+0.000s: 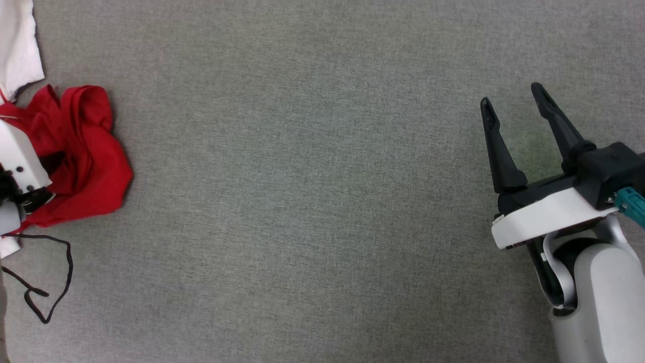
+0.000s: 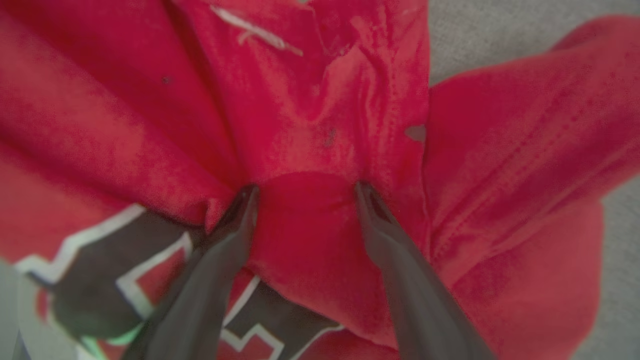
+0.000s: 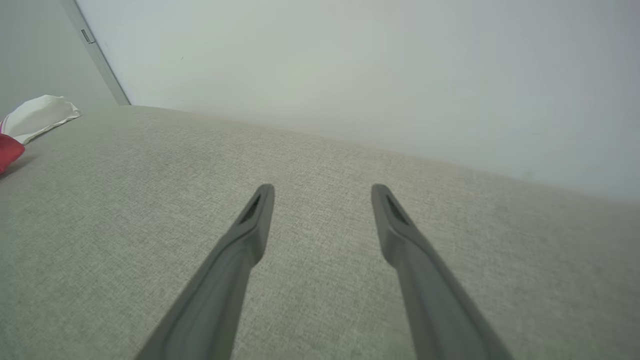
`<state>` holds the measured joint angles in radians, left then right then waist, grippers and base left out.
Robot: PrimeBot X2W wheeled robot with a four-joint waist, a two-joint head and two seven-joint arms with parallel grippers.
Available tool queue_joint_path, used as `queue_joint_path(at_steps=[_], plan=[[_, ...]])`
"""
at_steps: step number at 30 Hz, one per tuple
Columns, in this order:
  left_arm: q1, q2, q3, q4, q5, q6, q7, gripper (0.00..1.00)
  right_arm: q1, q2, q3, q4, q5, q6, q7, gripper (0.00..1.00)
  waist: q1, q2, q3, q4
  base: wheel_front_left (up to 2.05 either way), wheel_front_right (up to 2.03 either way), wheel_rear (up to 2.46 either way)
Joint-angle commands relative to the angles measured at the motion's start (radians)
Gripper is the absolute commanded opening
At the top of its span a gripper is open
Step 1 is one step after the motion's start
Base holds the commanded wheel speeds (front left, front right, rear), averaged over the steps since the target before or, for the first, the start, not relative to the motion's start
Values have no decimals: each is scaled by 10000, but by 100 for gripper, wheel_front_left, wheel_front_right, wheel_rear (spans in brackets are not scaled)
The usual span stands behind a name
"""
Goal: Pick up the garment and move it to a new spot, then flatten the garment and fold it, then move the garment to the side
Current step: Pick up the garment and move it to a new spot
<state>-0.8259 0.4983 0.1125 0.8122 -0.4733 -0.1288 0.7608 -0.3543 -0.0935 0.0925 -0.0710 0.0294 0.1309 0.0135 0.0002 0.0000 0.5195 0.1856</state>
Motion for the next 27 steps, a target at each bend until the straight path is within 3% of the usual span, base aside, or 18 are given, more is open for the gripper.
queue_joint_path(at_steps=[1, 4, 5, 7, 14, 27], plan=[[348, -184, 3, 364, -118, 78, 463, 100, -224, -36, 16, -4, 84, -3, -65, 100, -2, 0, 98, -69, 0, 0, 0], [600, -460, 210, 616, -514, 246, 1003, 100, -263, -53, 40, 21, 125, -3, -66, 100, -2, 0, 171, -111, 0, 0, 0], [681, -510, 233, 613, -552, 279, 1052, 59, -284, -61, 39, 23, 138, -3, -53, 100, -2, 0, 185, -118, 0, 0, 0], [777, -577, 313, 484, -662, 316, 855, 0, -298, -80, 7, 39, 138, -3, -63, 100, -2, 0, 157, -111, 0, 0, 0], [517, -88, 200, -330, -125, 429, -650, 0, -41, -55, -96, 199, 100, -3, -99, 100, -2, 0, -470, 86, 0, 0, 0], [-127, 196, -364, -1720, 1337, 951, -4904, 0, 911, 291, -578, 551, 211, -3, -329, 100, -2, 0, -2534, 246, 0, 0, 0]])
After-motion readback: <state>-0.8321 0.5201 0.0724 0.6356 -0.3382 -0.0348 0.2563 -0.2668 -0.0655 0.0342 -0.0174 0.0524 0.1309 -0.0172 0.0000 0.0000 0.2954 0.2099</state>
